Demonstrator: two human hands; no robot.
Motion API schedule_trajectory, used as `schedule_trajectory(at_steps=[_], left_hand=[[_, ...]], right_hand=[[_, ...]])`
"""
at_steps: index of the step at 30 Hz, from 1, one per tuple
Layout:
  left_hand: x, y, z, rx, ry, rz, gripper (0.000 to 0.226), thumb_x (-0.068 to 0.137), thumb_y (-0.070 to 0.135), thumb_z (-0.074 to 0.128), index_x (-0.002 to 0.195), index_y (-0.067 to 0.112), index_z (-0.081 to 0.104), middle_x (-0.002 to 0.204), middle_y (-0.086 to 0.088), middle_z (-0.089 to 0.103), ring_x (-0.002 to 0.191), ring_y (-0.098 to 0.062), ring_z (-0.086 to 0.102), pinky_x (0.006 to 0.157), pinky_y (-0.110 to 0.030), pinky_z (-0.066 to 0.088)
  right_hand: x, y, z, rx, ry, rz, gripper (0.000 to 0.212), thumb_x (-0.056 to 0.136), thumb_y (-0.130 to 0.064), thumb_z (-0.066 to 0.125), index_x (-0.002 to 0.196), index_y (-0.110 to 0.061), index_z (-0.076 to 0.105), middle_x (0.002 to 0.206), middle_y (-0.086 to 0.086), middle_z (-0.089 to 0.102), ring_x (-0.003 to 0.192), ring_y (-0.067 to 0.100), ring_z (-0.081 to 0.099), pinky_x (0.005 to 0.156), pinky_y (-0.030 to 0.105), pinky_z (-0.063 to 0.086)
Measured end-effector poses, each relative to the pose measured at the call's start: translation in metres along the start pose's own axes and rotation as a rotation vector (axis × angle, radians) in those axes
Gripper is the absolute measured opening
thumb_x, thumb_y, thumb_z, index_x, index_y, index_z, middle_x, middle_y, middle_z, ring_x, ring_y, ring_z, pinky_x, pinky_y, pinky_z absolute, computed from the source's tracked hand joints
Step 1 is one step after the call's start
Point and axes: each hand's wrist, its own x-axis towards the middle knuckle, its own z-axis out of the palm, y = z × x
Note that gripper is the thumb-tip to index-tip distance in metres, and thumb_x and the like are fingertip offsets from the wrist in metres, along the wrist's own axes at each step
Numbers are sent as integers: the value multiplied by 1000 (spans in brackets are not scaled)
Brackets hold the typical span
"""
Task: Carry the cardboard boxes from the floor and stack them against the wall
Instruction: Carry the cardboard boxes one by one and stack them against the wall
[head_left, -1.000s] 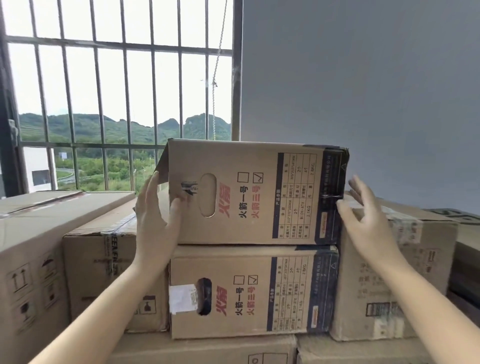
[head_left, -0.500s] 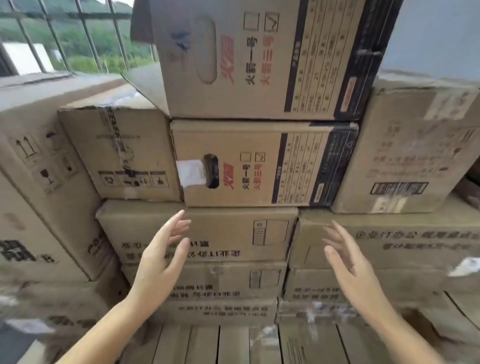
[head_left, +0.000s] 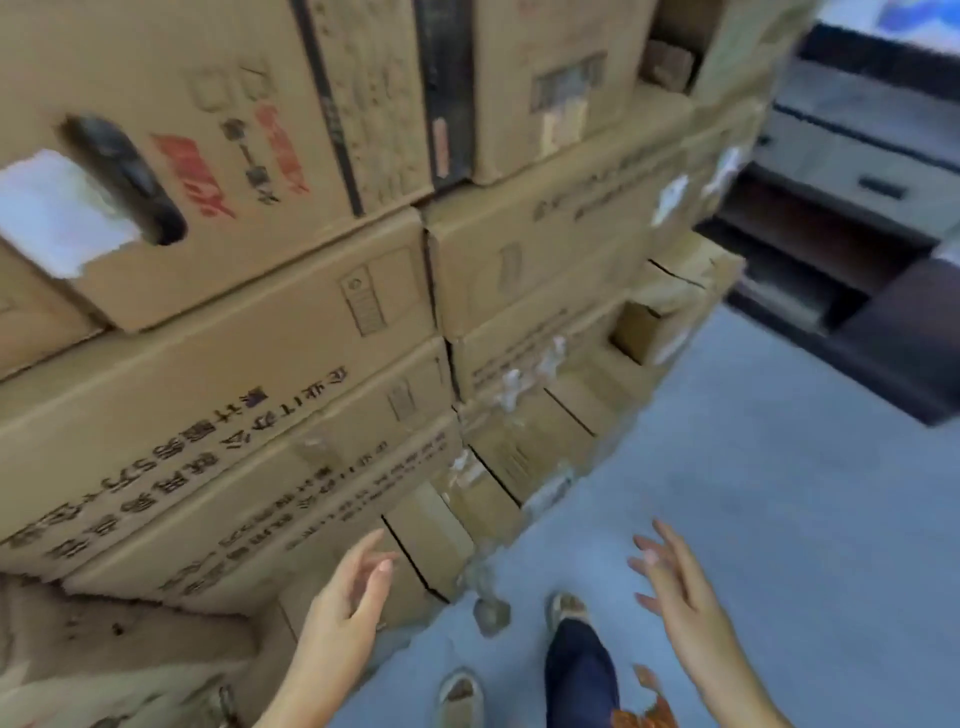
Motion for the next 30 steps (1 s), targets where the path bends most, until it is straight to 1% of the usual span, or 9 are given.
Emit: schedule_trajectory(at_steps=[4,8,11,14,17,20,21,25,30], left_hand=[[-1,-14,-5,112,-220,17,27,96,38,42,123,38,49,110,14,65,105,-1,58,81,-20,42],[-4,-12,1,172,-327,81,21,97,35,45,114,38,55,109,14,66,103,0,59,75,-14,41],[-6,-5,21,232,-417,119,24,97,32,47,119,32,57,113,11,64,105,-5,58,82,-22,41],[-18,9,51,294,-525,196,23,97,25,49,118,27,57,111,10,65,101,-5,58,81,-20,41],[-40,24,88,361,-675,257,21,96,18,51,115,23,59,106,5,68,99,-9,61,82,-20,41],[-74,36,131,436,-826,362,22,94,8,54,112,16,62,101,-2,70,85,-9,65,69,-3,44],[-88,40,147,438,-856,398,22,92,4,54,111,12,63,98,-6,70,79,-7,65,68,-2,43],[-158,42,215,394,-967,472,22,93,-2,50,108,10,61,91,-9,68,66,9,63,64,-6,44],[-268,28,297,340,-1107,504,24,94,-3,48,108,12,60,92,-8,68,67,6,65,66,-7,46]], right_hand=[[-75,36,-1,76,210,145,32,97,-8,48,128,-15,51,122,7,61,109,22,59,95,39,46],[-136,61,-11,80,364,233,29,95,-7,53,120,-21,54,113,2,64,102,16,63,104,46,42],[-172,81,-22,98,529,275,36,93,-4,55,127,-17,51,118,7,60,104,23,61,102,49,42],[-209,98,-36,145,659,297,42,92,-1,56,132,-11,49,119,9,59,105,25,59,99,48,42],[-250,114,-55,174,750,296,44,92,-1,56,133,-13,48,118,7,59,101,22,59,94,40,44],[-301,135,-76,212,869,303,40,93,-4,56,127,-21,48,115,3,60,95,15,62,82,18,47],[-319,144,-84,226,908,311,39,93,-5,56,127,-23,49,114,2,61,96,15,62,80,17,47],[-398,184,-118,284,1017,362,38,94,-11,54,127,-29,48,114,-3,61,100,15,63,91,37,47],[-493,233,-172,330,1211,416,37,94,-13,54,127,-29,49,112,-4,63,101,20,63,96,46,47]])
